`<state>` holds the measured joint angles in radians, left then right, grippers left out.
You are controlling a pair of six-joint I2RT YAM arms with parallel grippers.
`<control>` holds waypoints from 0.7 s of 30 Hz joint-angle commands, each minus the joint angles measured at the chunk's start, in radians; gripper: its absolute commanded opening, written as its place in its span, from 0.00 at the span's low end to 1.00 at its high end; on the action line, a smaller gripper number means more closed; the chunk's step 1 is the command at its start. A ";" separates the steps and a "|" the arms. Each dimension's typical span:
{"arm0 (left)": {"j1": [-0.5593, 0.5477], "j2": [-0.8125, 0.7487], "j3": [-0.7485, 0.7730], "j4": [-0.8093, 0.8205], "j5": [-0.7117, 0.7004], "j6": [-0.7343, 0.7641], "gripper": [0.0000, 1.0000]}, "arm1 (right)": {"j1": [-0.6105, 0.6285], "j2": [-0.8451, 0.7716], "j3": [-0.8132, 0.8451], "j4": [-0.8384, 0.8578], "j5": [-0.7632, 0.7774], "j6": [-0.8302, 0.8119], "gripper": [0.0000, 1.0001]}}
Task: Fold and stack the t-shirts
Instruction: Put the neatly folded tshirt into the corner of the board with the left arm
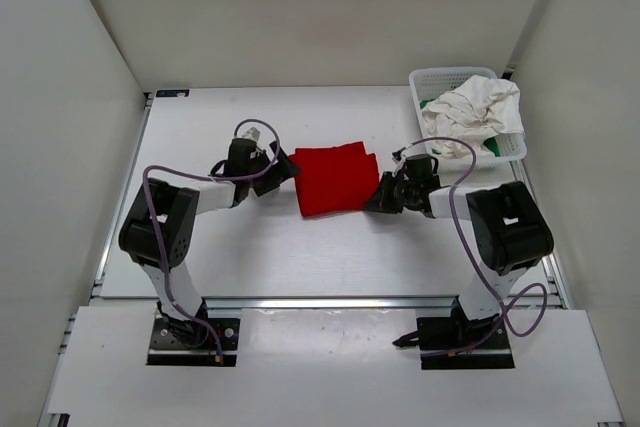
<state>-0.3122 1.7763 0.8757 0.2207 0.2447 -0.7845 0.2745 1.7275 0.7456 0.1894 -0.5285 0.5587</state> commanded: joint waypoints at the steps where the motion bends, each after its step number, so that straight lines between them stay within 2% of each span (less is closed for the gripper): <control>1: -0.042 -0.025 0.003 -0.036 -0.044 0.063 0.99 | 0.006 -0.048 -0.017 0.062 0.012 -0.002 0.04; 4: -0.065 0.027 0.039 -0.047 -0.045 0.083 0.98 | 0.005 -0.106 -0.035 0.058 0.012 0.009 0.17; 6: -0.079 0.073 0.077 -0.066 -0.047 0.091 0.92 | 0.002 -0.169 -0.035 0.042 0.007 0.004 0.24; 9: -0.096 0.126 0.098 -0.066 -0.044 0.084 0.55 | -0.001 -0.261 -0.043 0.025 0.015 0.004 0.32; 10: -0.103 0.141 0.097 -0.046 -0.038 0.077 0.48 | -0.003 -0.276 -0.049 0.022 0.015 0.010 0.36; 12: -0.108 0.170 0.114 -0.011 -0.010 0.045 0.29 | -0.007 -0.342 -0.054 0.016 0.010 0.015 0.38; 14: -0.126 0.195 0.146 0.008 0.010 0.036 0.20 | -0.012 -0.379 -0.067 0.004 -0.004 0.013 0.38; 16: -0.123 0.219 0.244 -0.015 -0.001 0.021 0.08 | -0.024 -0.433 -0.115 0.010 -0.008 0.030 0.38; 19: -0.070 0.224 0.360 -0.058 -0.009 0.022 0.03 | -0.029 -0.509 -0.198 0.050 -0.024 0.070 0.38; 21: 0.031 0.230 0.446 -0.111 0.004 0.031 0.03 | -0.031 -0.534 -0.238 0.044 -0.028 0.069 0.38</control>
<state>-0.3992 2.0377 1.1969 0.1585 0.2516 -0.7582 0.2508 1.2350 0.5510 0.2096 -0.5407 0.6071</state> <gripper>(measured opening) 0.101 0.381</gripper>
